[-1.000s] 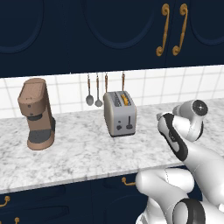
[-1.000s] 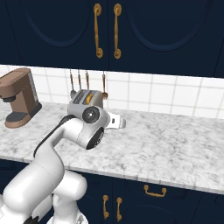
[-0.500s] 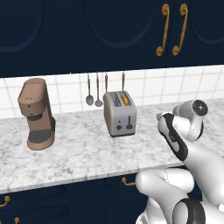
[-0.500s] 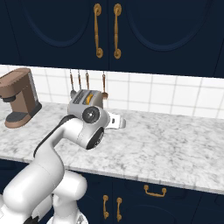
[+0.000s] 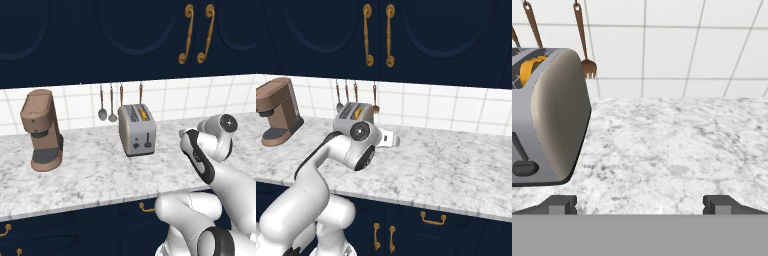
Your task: Start the toaster. Once the lever pops up, take the bread to the plate on the dining counter.
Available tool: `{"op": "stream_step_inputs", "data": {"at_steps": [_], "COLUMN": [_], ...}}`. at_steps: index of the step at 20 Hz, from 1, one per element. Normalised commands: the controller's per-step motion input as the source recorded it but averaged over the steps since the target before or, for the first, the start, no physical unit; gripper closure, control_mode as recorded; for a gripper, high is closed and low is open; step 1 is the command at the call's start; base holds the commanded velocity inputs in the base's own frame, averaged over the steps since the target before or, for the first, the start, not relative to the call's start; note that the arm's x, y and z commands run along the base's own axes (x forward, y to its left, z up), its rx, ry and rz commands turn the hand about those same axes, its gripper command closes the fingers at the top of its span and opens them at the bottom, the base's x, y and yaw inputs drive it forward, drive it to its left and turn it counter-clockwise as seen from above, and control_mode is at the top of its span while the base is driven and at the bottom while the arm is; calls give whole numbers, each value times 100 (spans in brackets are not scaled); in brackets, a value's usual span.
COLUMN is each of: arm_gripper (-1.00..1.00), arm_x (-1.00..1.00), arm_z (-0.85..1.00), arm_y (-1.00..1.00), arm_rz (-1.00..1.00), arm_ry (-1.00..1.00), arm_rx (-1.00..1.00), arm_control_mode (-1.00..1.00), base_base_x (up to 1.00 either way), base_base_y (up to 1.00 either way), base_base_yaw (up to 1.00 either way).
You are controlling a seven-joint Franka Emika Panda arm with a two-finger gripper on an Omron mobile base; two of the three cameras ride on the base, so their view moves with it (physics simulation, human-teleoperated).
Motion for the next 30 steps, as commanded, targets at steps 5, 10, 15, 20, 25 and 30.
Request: {"op": "stream_step_inputs", "data": {"at_steps": [5, 10, 15, 20, 25, 30], "arm_gripper": [-100, -100, -100, -100, -100, -100], "arm_x": [0, 0, 0, 0, 0, 0], "arm_z": [0, 0, 0, 0, 0, 0], "arm_y": [0, 0, 0, 0, 0, 0], "arm_rz": [0, 0, 0, 0, 0, 0], "arm_ry": [0, 0, 0, 0, 0, 0], "arm_rx": [0, 0, 0, 0, 0, 0], "arm_control_mode": [-100, -100, -100, -100, -100, -100], "base_base_x": [0, 0, 0, 0, 0, 0], "base_base_y": [0, 0, 0, 0, 0, 0], "base_base_yaw": [0, 0, 0, 0, 0, 0]}}
